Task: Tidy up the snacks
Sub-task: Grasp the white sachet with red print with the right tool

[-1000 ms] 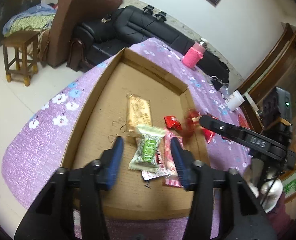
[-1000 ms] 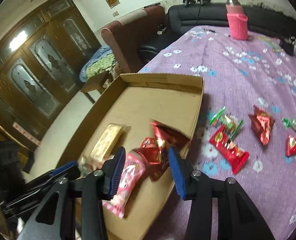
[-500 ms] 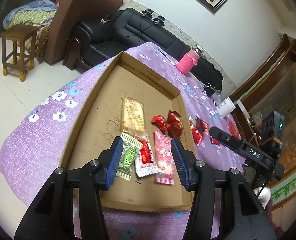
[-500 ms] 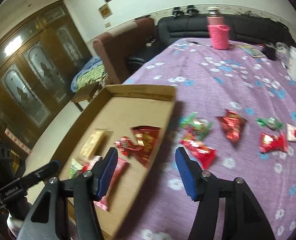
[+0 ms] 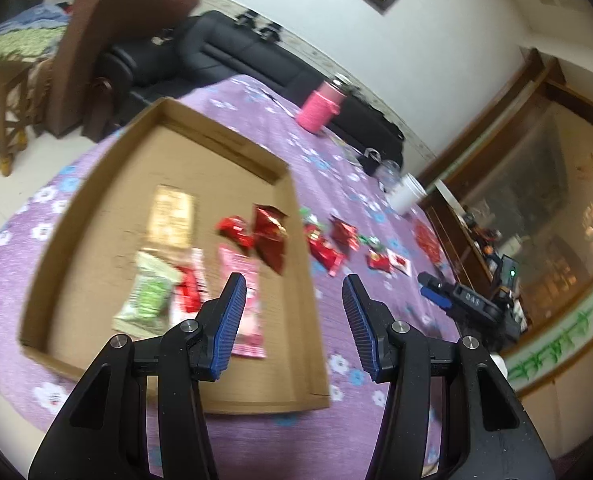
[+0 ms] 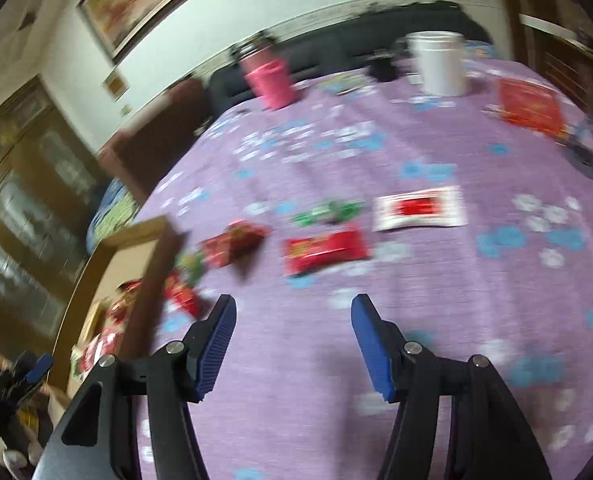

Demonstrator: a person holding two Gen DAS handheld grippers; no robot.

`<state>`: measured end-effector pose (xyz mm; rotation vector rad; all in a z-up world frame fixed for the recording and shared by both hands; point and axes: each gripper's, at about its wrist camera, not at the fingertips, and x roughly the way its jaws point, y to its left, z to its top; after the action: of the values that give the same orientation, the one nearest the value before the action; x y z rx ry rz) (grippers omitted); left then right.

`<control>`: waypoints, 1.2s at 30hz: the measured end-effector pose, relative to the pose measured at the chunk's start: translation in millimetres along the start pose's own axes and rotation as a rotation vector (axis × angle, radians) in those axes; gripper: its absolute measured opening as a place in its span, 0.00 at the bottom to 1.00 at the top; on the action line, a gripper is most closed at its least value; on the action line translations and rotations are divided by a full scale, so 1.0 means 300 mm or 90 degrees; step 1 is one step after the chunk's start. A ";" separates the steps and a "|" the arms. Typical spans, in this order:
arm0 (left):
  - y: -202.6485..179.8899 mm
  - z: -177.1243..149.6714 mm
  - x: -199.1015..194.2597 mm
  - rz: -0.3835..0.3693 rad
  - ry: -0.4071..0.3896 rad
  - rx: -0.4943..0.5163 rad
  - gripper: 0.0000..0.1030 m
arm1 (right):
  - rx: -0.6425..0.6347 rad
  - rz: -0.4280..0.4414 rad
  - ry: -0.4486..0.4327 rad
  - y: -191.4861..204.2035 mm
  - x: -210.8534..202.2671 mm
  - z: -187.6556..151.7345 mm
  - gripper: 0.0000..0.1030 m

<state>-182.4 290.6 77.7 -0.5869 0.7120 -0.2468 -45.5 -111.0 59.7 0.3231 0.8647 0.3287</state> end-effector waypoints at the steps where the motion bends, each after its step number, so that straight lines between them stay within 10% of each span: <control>1: -0.021 -0.003 0.014 -0.002 0.007 0.009 0.49 | 0.016 -0.008 -0.009 -0.044 -0.020 0.007 0.61; 11: -0.210 -0.060 0.168 -0.032 0.086 0.064 0.49 | 0.100 -0.040 -0.023 -0.305 -0.103 0.039 0.61; 21: -0.326 -0.130 0.249 -0.049 0.147 0.121 0.49 | 0.033 -0.027 -0.021 -0.224 0.044 0.190 0.61; 28: -0.332 -0.135 0.230 -0.042 0.145 0.120 0.49 | -0.032 -0.027 0.089 -0.173 0.298 0.280 0.61; 36: -0.333 -0.119 0.287 -0.047 0.163 0.122 0.49 | -0.011 0.080 0.157 -0.190 0.207 0.159 0.61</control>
<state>-144.9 159.6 67.7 -0.4031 0.9035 -0.4599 37.7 -144.1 23.1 0.3264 1.0857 0.4998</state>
